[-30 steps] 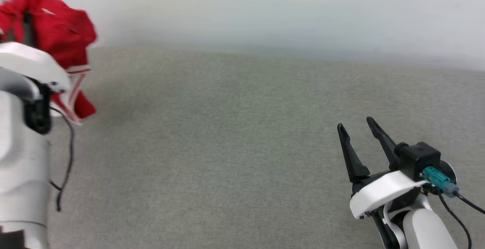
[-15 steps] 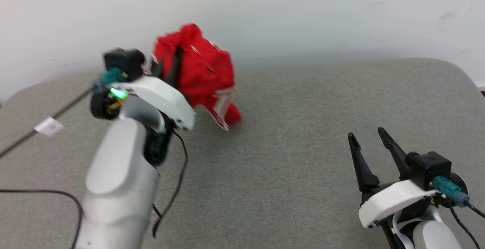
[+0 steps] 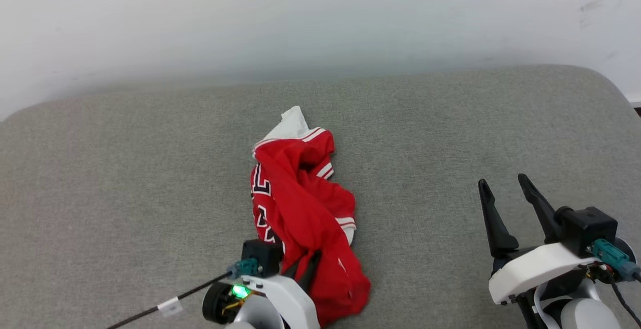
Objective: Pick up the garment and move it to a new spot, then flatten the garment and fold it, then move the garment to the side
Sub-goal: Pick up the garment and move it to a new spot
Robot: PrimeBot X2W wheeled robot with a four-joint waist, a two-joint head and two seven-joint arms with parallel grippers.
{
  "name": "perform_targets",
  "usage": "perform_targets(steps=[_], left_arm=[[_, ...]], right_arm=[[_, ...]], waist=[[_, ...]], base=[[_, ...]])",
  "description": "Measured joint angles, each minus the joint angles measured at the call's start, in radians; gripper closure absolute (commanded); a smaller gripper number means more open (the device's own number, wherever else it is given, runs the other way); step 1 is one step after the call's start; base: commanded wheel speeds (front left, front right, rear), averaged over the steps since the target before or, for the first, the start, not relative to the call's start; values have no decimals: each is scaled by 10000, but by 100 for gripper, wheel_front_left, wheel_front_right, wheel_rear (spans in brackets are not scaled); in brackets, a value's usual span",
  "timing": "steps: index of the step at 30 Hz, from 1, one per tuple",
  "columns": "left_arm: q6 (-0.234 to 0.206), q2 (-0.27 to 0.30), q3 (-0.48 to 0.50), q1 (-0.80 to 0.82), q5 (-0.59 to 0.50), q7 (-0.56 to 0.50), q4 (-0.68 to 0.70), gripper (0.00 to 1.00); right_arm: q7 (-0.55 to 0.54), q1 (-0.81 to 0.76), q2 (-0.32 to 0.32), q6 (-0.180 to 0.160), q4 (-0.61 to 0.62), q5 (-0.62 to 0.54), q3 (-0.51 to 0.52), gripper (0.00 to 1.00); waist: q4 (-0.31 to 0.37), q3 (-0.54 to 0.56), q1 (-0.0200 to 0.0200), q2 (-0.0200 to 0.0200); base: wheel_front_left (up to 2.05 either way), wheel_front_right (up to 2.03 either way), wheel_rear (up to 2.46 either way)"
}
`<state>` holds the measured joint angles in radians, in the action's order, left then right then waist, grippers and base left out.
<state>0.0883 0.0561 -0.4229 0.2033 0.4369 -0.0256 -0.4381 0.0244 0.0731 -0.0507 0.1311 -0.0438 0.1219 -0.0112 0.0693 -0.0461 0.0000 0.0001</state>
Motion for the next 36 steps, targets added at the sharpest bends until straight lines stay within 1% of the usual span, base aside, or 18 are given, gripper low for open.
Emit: perform_targets(steps=[1,2,3,5,8,12,17,20,24,27,31,36], left_arm=[[-33,-6,-90,-178,-10,-31,88,76],[-65,-8,-182,-331,-21,-67,188,29],[-109,2,-278,-401,-117,-65,270,0],[-199,17,-408,-414,-337,111,585,0],[-347,127,-545,-383,-779,642,1174,0],[-640,293,-443,-215,-1110,1287,1902,0],[-1081,522,142,19,-1149,1674,2261,0],[-1279,694,698,124,-886,1933,2272,0],[-1616,1085,1402,119,-729,2190,2123,0],[-1772,1390,1726,49,-648,2240,1996,0],[-1776,1699,1883,-158,-614,2199,1871,0],[-1778,1808,1862,-248,-571,2096,1864,0]], right_arm=[[0,0,-2,0,-4,2,4,0],[0,0,0,0,-4,2,21,0],[2,1,-2,0,-4,2,63,0],[12,0,-2,0,-21,4,136,0],[17,-12,0,0,-58,4,173,0],[27,-28,-2,0,-79,6,222,0],[27,-51,0,0,-77,4,261,0],[27,-116,0,0,-77,2,276,0],[4,-156,0,0,-71,4,320,0],[-42,-238,0,0,-58,4,343,0],[-65,-349,0,0,-46,19,399,0],[-92,-530,0,0,-25,21,364,0]], waist=[[-48,-5,0,0],[-96,-5,0,0],[-147,-10,0,0],[-268,13,0,0],[-435,97,0,0],[-655,249,0,0],[-862,371,0,0],[-909,423,0,0],[-852,456,0,0],[-793,461,0,0],[-683,481,0,0],[-623,505,0,0]], base=[[0,0,0],[0,0,0],[0,0,0],[0,0,0],[0,0,0],[0,0,0],[0,0,0],[0,0,0],[0,0,0],[0,0,0],[0,0,0],[0,0,0]])
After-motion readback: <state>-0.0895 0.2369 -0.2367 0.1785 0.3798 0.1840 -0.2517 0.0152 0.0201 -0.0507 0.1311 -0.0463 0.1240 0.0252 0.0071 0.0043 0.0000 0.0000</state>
